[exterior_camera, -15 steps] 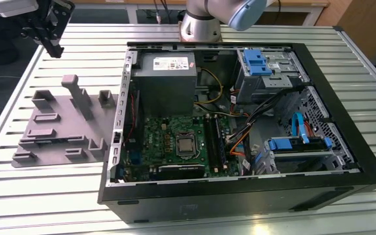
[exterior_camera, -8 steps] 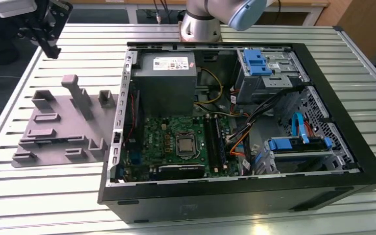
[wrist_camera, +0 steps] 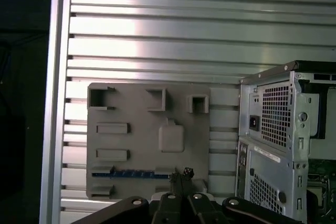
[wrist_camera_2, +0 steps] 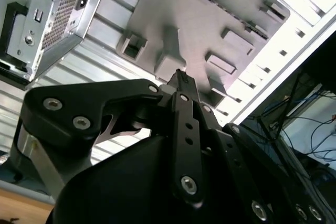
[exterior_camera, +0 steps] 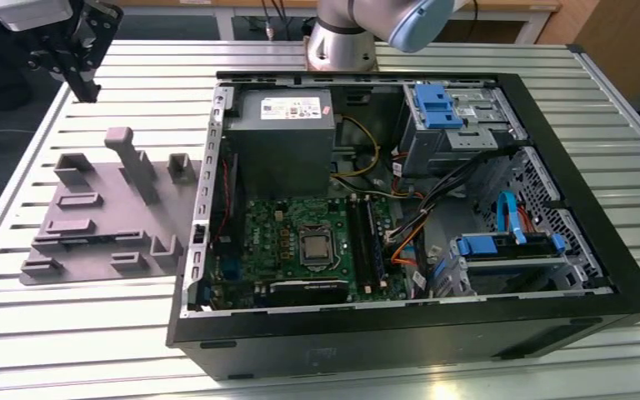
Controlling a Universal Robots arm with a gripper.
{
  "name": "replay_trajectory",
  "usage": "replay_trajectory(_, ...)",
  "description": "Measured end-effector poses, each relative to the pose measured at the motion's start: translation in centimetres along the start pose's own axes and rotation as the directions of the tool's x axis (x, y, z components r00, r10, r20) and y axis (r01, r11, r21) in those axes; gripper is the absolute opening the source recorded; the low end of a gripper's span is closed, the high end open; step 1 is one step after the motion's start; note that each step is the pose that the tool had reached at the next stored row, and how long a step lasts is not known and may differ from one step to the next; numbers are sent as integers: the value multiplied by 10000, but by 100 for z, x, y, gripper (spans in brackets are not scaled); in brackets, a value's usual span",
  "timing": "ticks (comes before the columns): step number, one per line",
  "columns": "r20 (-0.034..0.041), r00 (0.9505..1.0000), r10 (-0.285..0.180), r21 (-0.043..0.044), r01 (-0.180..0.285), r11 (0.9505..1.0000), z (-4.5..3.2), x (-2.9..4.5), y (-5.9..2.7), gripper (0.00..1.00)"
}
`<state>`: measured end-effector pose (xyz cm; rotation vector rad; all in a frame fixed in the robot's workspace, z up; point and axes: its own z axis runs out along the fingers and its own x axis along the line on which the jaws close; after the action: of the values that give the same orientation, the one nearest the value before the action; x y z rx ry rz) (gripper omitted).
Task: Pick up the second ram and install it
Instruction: 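Reach for the second ram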
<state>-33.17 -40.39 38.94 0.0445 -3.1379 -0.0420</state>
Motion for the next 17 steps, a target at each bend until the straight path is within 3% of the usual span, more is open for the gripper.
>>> replay_trajectory(7,2,10000,-60,-2,60,10000,24,234,-7,11)
replay_trajectory(14,-3,9999,-126,-2,126,9999,50,312,-122,11)
replay_trajectory(17,-2,9999,-130,-2,130,9999,68,405,-161,11)
